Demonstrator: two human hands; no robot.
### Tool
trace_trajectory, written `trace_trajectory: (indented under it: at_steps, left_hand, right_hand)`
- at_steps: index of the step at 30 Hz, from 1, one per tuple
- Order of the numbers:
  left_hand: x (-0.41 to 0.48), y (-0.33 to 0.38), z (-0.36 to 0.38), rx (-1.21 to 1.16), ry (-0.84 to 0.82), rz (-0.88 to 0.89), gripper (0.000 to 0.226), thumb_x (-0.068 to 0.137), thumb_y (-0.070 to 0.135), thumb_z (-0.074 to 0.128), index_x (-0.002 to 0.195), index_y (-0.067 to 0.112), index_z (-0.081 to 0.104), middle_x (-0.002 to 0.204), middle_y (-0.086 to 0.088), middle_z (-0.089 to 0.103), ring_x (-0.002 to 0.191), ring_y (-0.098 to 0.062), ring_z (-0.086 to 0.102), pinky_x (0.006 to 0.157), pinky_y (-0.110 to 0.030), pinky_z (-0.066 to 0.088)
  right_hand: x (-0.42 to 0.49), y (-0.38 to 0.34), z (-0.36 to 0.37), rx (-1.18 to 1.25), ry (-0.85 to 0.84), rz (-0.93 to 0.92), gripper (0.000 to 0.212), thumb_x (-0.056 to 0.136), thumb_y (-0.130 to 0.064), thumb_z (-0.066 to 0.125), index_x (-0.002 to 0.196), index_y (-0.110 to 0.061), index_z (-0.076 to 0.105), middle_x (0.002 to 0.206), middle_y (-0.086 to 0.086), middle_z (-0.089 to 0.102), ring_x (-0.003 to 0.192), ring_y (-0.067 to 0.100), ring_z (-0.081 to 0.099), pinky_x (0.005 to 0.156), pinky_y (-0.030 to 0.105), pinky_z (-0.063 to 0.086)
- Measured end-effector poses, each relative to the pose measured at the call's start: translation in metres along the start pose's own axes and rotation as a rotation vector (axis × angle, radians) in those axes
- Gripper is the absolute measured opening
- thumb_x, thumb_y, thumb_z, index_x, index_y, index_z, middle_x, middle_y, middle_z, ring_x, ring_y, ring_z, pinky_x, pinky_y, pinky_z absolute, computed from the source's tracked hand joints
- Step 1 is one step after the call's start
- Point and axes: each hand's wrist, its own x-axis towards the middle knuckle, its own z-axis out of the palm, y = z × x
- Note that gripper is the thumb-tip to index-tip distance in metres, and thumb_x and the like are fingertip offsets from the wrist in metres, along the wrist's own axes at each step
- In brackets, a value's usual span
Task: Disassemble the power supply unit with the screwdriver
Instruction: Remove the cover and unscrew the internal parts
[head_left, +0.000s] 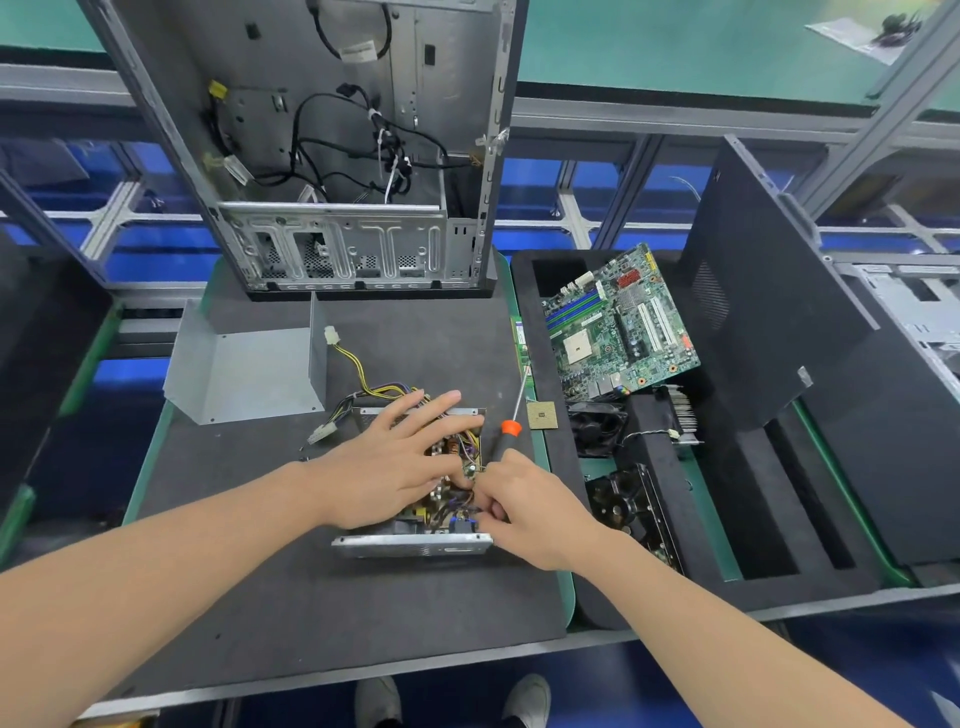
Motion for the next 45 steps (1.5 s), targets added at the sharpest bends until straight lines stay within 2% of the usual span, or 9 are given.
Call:
trace_trajectory:
  at_steps: [5,10,17,24,31,34,38,42,45]
  left_hand:
    - [0.001,0.000,0.002,0.006,0.001,-0.007,0.018,0.109,0.024,0.040,0.120,0.034,0.050,0.174,0.006,0.004,0.159,-0.021,-0.020,0.129,-0.055,-0.002]
    - [0.002,0.000,0.003,0.037,-0.001,-0.010,0.018,0.108,0.026,0.036,0.121,0.032,0.048,0.174,0.005,0.003,0.159,-0.022,-0.021,0.129,-0.055,-0.002]
    - [0.002,0.002,0.005,0.052,-0.006,-0.019,0.025,0.108,0.024,0.034,0.126,0.032,0.049,0.175,0.004,0.003,0.159,-0.023,-0.022,0.129,-0.055,-0.004]
    - [0.001,0.001,0.004,0.016,-0.004,-0.017,0.022,0.107,0.021,0.040,0.125,0.031,0.048,0.174,0.004,0.003,0.159,-0.022,-0.022,0.128,-0.054,-0.006]
    - [0.001,0.002,0.002,-0.009,-0.030,-0.030,0.026,0.109,0.024,0.038,0.131,0.035,0.046,0.174,0.008,0.000,0.158,-0.018,-0.025,0.128,-0.053,-0.007]
    - [0.000,0.007,-0.002,-0.116,0.031,-0.058,0.027,0.108,0.021,0.043,0.129,0.035,0.053,0.171,0.015,0.015,0.160,-0.012,-0.015,0.129,-0.049,-0.004]
    - [-0.004,0.016,-0.009,-0.353,0.189,-0.091,0.022,0.104,0.012,0.055,0.113,0.029,0.065,0.162,0.013,0.036,0.160,-0.009,0.006,0.129,-0.043,0.005]
    - [-0.011,0.027,-0.006,-0.353,0.265,-0.154,0.024,0.096,0.005,0.064,0.102,0.028,0.069,0.157,0.009,0.041,0.158,-0.013,0.016,0.125,-0.044,0.015]
    - [-0.014,0.030,-0.006,-0.359,0.320,-0.185,0.029,0.092,0.000,0.066,0.096,0.028,0.070,0.153,0.008,0.045,0.157,-0.015,0.021,0.121,-0.040,0.017]
  right_hand:
    - [0.001,0.000,-0.001,0.013,0.004,0.005,0.017,0.087,-0.020,0.060,0.077,-0.024,0.047,0.071,-0.015,0.039,0.084,0.014,0.040,0.066,0.036,0.044]
    - [0.002,0.002,-0.002,-0.003,0.000,-0.019,0.016,0.087,-0.019,0.061,0.078,-0.023,0.048,0.071,-0.016,0.038,0.084,0.015,0.040,0.065,0.030,0.035]
    - [0.003,0.006,0.003,0.004,0.001,-0.018,0.012,0.088,-0.021,0.059,0.079,-0.022,0.051,0.074,-0.014,0.042,0.082,0.014,0.038,0.069,0.038,0.045]
    - [0.009,0.010,-0.007,0.067,-0.005,-0.024,0.016,0.082,-0.025,0.056,0.075,-0.030,0.042,0.072,-0.016,0.041,0.078,0.011,0.039,0.066,0.032,0.040]
    - [0.007,0.018,-0.009,0.171,0.016,-0.014,0.011,0.086,-0.032,0.068,0.082,-0.024,0.061,0.089,-0.010,0.049,0.081,0.008,0.049,0.075,0.026,0.045]
    - [0.007,0.019,-0.013,0.235,-0.007,0.022,0.006,0.083,-0.027,0.072,0.085,-0.027,0.067,0.091,-0.008,0.050,0.078,0.010,0.053,0.073,0.022,0.045]
    - [0.007,0.023,-0.015,0.193,0.111,0.250,0.006,0.080,-0.032,0.061,0.085,-0.031,0.057,0.086,-0.009,0.047,0.077,0.009,0.049,0.072,0.033,0.045]
    - [0.012,0.016,0.000,-0.094,0.186,0.537,0.042,0.088,-0.065,0.051,0.095,-0.025,0.038,0.092,0.001,0.062,0.084,0.033,0.061,0.068,0.039,0.044]
    - [0.018,0.015,0.005,-0.040,0.172,0.642,0.048,0.087,-0.053,0.061,0.114,-0.022,0.036,0.103,0.011,0.065,0.093,0.040,0.064,0.073,0.041,0.047]
